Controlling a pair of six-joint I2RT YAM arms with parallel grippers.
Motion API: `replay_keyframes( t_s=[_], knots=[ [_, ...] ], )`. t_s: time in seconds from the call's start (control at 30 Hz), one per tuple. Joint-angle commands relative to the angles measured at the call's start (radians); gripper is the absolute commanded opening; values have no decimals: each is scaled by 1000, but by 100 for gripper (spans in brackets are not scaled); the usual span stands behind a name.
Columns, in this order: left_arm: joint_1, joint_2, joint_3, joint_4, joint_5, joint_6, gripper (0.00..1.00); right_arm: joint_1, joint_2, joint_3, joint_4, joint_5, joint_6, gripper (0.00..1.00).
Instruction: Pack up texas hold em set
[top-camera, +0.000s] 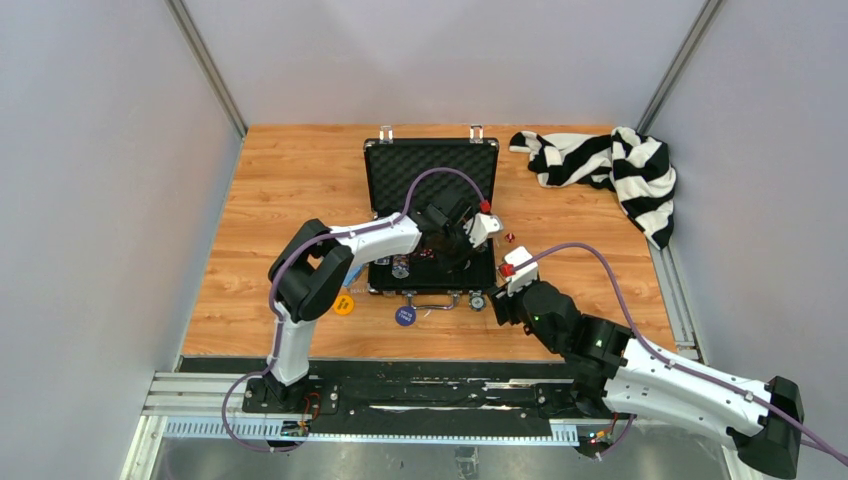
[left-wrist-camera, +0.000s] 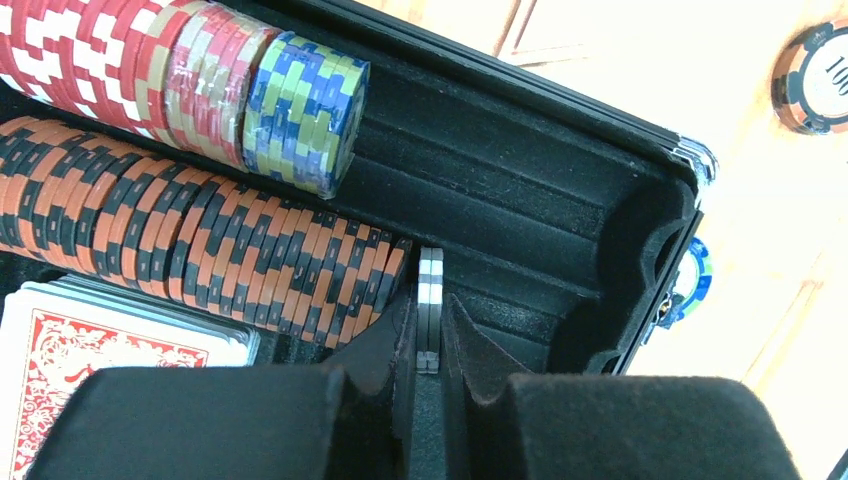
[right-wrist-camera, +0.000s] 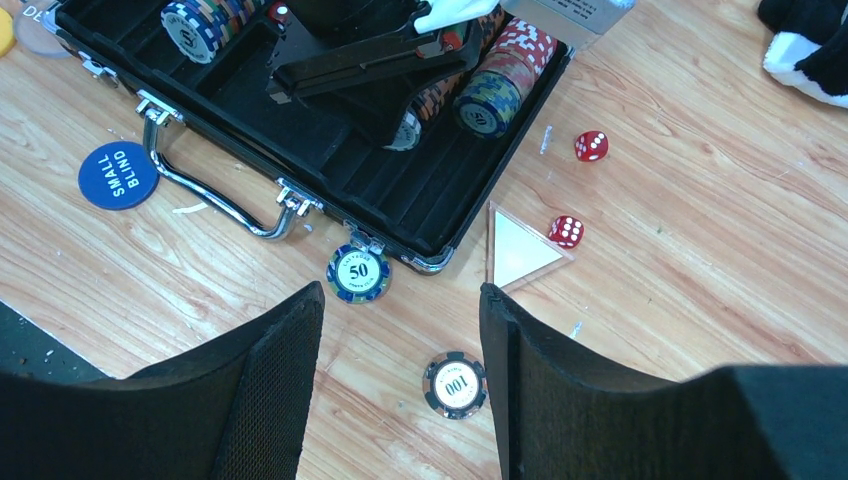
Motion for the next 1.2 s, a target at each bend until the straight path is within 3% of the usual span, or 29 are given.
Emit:
replay_keyframes(
  t_s=[0.0,0.47,0.63,0.7,1.17],
  knots=[
    [-5,41,23,15,-41,18,15,-19,1,-12,4,-2,11,58],
    [-6,16,60,-63,17,39,14,-26,1,-17,7,-12,13,59],
    [-7,3,56,-86,86,69,17,-27,3,-22,11,-12,12,59],
    [-6,3,62,-94,98,76,27,-28,5,-24,16,-12,11,59],
    [5,20,123,-124,31,73,29,-33,15,-27,22,-13,8,59]
  ],
)
